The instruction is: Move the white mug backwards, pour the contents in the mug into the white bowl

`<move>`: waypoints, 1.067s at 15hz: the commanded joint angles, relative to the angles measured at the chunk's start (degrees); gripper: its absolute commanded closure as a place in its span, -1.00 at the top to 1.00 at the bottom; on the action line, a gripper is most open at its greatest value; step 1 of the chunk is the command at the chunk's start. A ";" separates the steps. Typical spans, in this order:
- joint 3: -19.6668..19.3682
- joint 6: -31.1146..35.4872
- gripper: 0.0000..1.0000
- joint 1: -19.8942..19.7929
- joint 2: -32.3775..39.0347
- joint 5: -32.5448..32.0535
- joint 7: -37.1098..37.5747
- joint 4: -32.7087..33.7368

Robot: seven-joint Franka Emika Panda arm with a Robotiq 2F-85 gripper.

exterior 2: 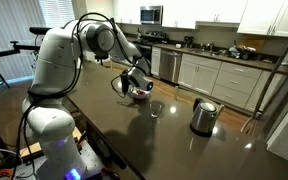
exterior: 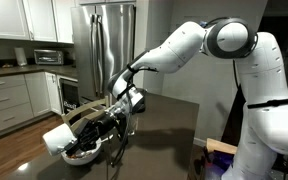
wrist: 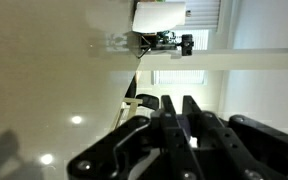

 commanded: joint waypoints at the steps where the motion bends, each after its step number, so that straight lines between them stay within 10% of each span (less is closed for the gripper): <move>1: -0.37 -1.28 -0.84 -0.15 -2.70 1.52 -0.03 -0.30; 16: -2.41 -4.33 -0.83 -1.71 -2.51 5.68 0.89 3.18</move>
